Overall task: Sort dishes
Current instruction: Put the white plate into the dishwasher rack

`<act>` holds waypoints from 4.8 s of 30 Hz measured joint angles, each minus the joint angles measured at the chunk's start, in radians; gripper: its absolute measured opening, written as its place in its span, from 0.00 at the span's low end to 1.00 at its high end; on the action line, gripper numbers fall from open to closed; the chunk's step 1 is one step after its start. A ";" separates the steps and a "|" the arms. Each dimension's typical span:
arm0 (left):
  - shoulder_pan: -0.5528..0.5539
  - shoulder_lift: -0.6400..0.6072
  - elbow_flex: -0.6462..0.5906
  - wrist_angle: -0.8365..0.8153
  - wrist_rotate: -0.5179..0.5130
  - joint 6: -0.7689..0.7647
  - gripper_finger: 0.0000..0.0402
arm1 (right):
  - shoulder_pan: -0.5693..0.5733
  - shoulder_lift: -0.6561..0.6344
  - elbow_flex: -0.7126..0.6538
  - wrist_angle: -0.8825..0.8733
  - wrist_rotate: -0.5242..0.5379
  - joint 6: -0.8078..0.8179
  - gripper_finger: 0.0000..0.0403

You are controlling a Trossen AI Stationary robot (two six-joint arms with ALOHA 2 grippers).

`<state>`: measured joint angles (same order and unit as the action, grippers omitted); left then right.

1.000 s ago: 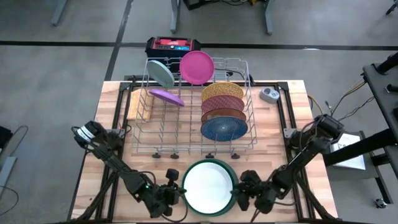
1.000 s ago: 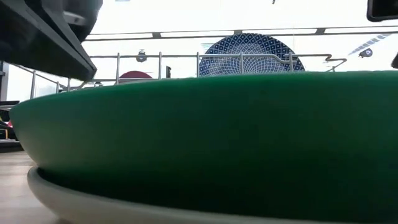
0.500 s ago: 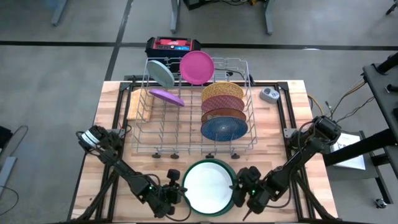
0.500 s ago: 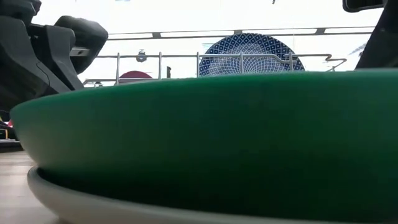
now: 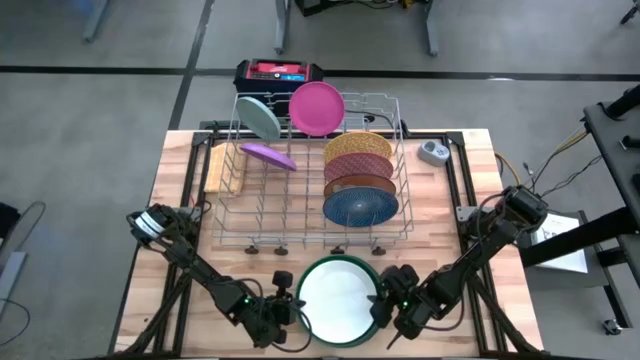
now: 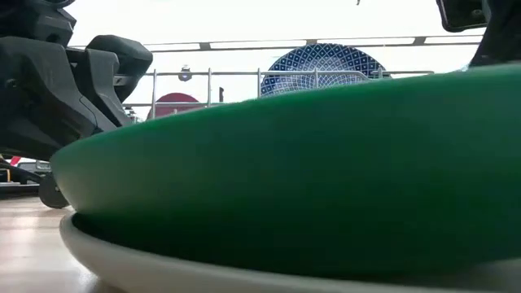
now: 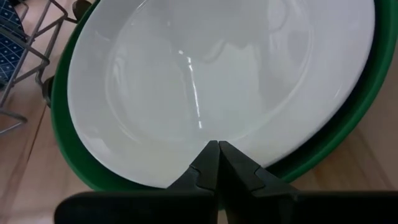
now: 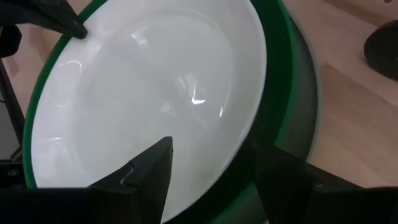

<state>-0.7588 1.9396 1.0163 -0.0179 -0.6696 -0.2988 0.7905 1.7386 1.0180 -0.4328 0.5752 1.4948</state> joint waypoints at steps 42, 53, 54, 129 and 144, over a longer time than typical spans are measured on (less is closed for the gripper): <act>0.021 0.002 -0.019 0.098 0.001 0.035 0.00 | -0.095 0.115 -0.090 0.328 0.023 -0.056 0.06; 0.002 -0.070 -0.006 0.089 0.009 0.081 0.00 | -0.073 0.066 -0.082 0.299 0.108 -0.205 0.02; 0.001 -0.077 -0.006 0.089 0.009 0.081 0.00 | -0.072 0.066 -0.077 0.298 0.115 -0.226 0.02; -0.138 -1.229 -0.002 -0.104 -0.267 0.630 0.00 | -0.496 -0.099 0.597 0.279 0.448 -1.743 0.00; -0.138 -1.372 -0.003 -0.100 -0.267 0.678 0.00 | -0.600 0.079 0.596 0.637 0.388 -2.019 0.00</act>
<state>-0.8967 0.5677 1.0134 -0.1181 -0.9364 0.3797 0.1906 1.8173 1.6142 0.2042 0.9630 -0.5240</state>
